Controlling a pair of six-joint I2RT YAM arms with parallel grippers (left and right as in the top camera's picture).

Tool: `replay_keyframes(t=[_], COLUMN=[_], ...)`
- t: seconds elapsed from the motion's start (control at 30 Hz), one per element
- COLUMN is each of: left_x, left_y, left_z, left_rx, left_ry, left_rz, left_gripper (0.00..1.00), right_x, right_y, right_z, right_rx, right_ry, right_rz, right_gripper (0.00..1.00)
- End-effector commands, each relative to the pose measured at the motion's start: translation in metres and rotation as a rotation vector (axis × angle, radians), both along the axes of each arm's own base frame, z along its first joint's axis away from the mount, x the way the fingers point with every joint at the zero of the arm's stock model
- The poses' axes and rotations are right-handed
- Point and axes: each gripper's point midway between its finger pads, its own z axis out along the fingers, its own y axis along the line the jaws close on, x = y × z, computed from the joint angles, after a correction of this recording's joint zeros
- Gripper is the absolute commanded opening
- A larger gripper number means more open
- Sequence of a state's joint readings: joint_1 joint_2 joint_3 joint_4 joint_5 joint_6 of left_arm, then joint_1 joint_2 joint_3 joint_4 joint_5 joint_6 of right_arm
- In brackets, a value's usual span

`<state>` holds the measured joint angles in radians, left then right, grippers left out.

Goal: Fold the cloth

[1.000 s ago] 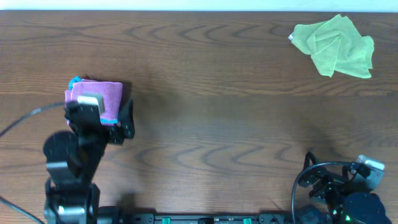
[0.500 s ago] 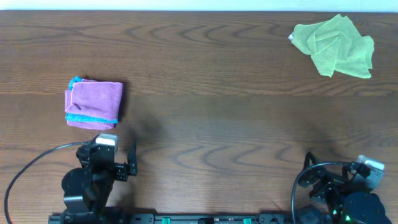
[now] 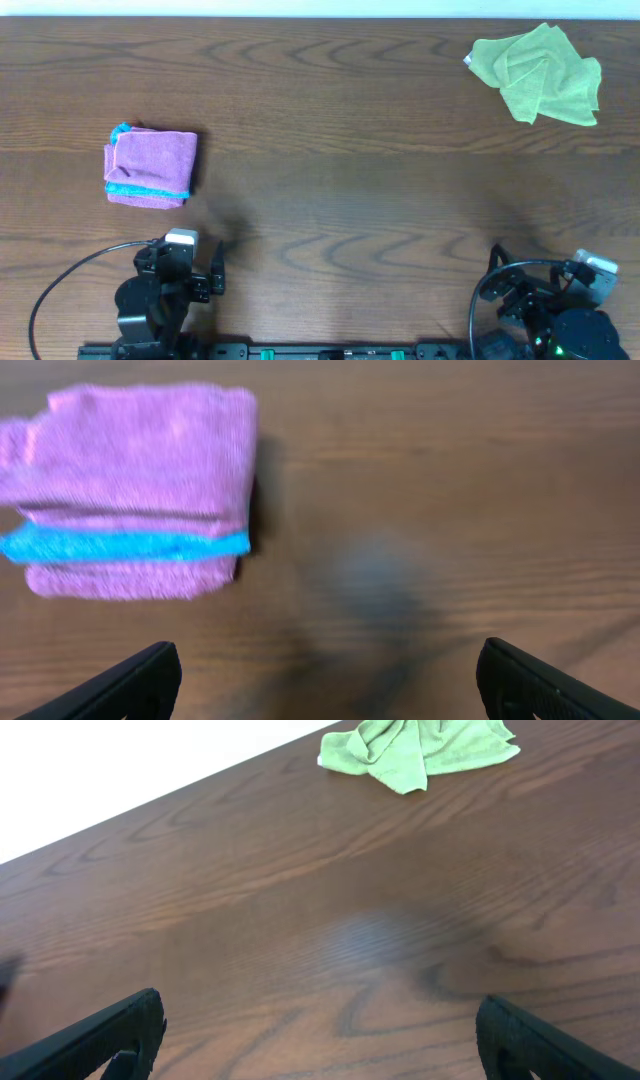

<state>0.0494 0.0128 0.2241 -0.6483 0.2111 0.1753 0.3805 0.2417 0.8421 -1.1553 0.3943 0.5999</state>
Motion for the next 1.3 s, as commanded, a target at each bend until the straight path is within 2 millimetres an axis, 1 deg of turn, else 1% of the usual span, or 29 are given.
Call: replay_keyframes(t=[0.0, 0.07, 0.3, 0.97, 1.0, 1.03, 1.07, 1.13, 1.17, 1.2, 1.27], left_x=[0.001, 0.003, 0.001, 0.001, 0.001, 0.001, 0.001, 0.001, 0.001, 0.001, 0.001], left_y=[0.005, 0.01, 0.027, 0.026, 0.026, 0.026, 0.026, 0.026, 0.026, 0.026, 0.026], left_z=[-0.013, -0.021, -0.025, -0.026, -0.026, -0.026, -0.026, -0.026, -0.026, -0.026, -0.026], left_rx=[-0.034, -0.054, -0.012, -0.013, -0.013, -0.013, -0.013, -0.013, -0.013, -0.013, -0.013], left_ry=[0.024, 0.037, 0.047, 0.05, 0.05, 0.05, 0.05, 0.05, 0.05, 0.05, 0.05], left_rz=[0.054, 0.099, 0.191, 0.188, 0.188, 0.188, 0.188, 0.188, 0.188, 0.188, 0.188], left_gripper=[0.95, 0.95, 0.95, 0.95, 0.95, 0.95, 0.95, 0.95, 0.95, 0.96, 0.96], right_x=[0.0, 0.0, 0.0, -0.001, -0.002, 0.0, 0.0, 0.002, 0.007, 0.012, 0.025], right_y=[-0.003, -0.003, -0.003, -0.003, -0.003, -0.005, -0.011, -0.02, -0.018, -0.014, -0.003], right_z=[0.0, 0.0, 0.0, -0.002, -0.003, 0.0, -0.004, -0.025, -0.035, -0.039, -0.052], right_rx=[0.007, 0.007, 0.007, 0.007, 0.013, 0.055, 0.049, 0.007, -0.024, -0.048, -0.134], right_ry=[-0.003, -0.003, -0.003, 0.007, 0.012, -0.014, -0.013, 0.004, 0.0, -0.012, -0.062], right_rz=[-0.022, -0.022, -0.022, -0.023, -0.027, -0.063, -0.105, -0.151, -0.127, -0.091, 0.023], right_gripper=[0.99, 0.99, 0.99, 0.99, 0.99, 0.99, 0.99, 0.99, 0.99, 0.99, 0.99])
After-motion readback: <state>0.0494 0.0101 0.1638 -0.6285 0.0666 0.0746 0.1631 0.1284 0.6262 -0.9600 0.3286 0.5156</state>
